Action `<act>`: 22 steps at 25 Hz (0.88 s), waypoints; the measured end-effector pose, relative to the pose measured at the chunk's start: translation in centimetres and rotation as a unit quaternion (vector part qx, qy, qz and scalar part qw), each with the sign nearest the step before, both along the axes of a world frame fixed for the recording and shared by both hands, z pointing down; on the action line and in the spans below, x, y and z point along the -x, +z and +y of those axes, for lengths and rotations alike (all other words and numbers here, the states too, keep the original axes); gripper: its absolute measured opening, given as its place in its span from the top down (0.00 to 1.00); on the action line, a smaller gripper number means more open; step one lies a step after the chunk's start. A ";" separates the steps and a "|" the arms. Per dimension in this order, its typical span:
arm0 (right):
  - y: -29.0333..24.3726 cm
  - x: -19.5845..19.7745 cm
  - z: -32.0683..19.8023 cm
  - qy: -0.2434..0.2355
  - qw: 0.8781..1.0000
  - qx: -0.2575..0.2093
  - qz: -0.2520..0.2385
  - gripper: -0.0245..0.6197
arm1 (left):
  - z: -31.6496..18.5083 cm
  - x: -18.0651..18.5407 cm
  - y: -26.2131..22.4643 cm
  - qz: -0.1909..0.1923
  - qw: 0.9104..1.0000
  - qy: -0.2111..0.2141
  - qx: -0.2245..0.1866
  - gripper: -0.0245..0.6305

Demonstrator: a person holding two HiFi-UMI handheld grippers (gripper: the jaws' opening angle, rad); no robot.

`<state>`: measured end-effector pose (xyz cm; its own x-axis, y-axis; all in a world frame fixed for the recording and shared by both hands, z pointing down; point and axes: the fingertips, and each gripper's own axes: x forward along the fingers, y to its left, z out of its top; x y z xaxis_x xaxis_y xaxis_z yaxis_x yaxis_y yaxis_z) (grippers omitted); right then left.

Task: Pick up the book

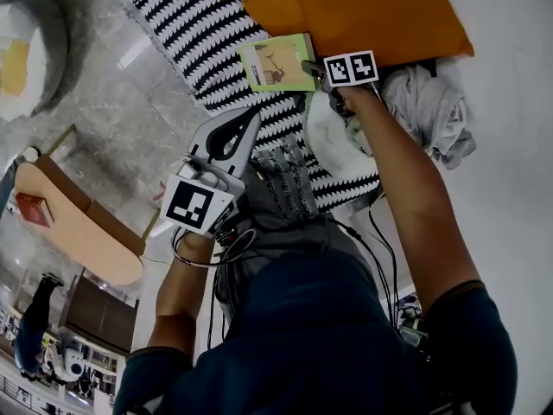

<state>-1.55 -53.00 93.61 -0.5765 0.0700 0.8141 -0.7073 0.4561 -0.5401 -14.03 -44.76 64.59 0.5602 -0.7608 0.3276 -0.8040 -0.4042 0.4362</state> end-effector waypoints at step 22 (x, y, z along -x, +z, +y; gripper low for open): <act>-22.3 -0.8 -0.4 0.133 0.960 -0.190 -0.155 0.74 | 1.7 -0.5 -9.0 -0.045 0.998 0.009 -0.048 0.96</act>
<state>-0.78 -53.44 71.31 -0.7520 -0.3813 0.5378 -0.6578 0.4880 -0.5737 -13.55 -43.09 55.60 0.5459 -0.7814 0.3022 -0.8301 -0.4556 0.3215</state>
